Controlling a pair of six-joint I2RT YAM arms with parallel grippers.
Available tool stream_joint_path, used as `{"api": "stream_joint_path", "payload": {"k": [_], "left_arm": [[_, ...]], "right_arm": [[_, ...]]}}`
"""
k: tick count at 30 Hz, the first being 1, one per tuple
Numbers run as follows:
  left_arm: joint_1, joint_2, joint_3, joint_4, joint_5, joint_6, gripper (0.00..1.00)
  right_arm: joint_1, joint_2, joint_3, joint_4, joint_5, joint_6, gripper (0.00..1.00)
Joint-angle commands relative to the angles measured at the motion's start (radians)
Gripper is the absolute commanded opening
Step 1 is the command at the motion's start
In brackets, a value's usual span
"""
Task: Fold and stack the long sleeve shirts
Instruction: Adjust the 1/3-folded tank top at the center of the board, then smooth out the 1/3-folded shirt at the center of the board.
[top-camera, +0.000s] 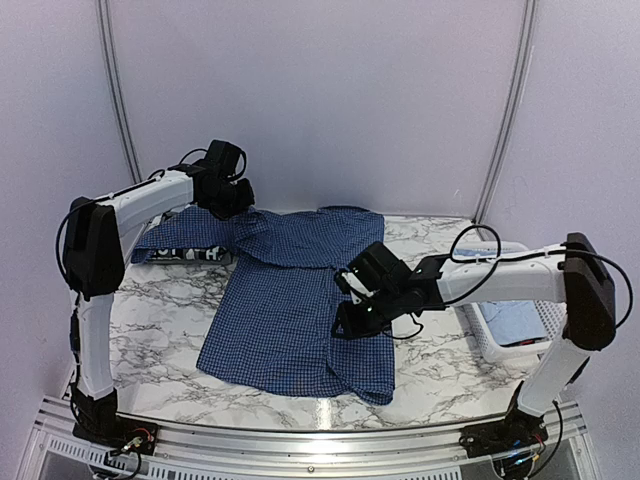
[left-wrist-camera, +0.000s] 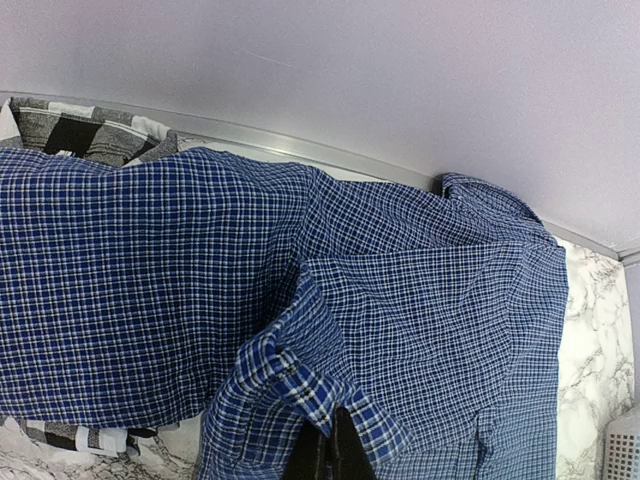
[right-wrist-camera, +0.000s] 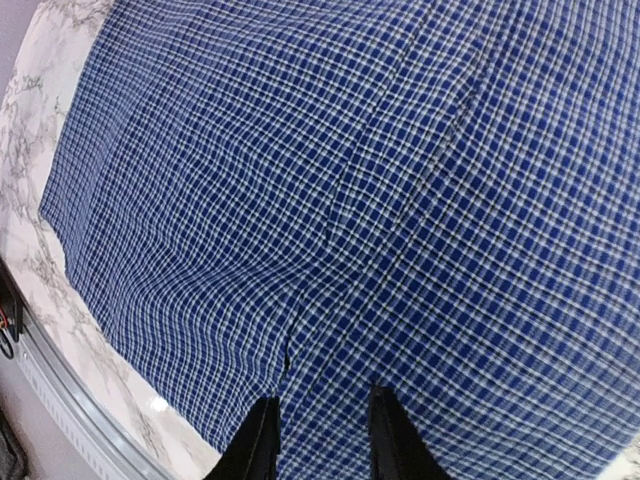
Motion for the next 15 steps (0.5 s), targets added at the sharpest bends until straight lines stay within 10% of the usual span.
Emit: {"api": "stream_joint_path", "payload": {"k": [1,15], "left_arm": [[0.006,0.026,0.024,0.029,0.011,0.015,0.0],[0.007,-0.014,0.032,0.051,0.104,0.052,0.0]], "right_arm": [[-0.018,0.074,-0.015,0.13,-0.067,0.012,0.23],[-0.032,0.092,-0.16,0.197,-0.05,0.083,0.26]]}}
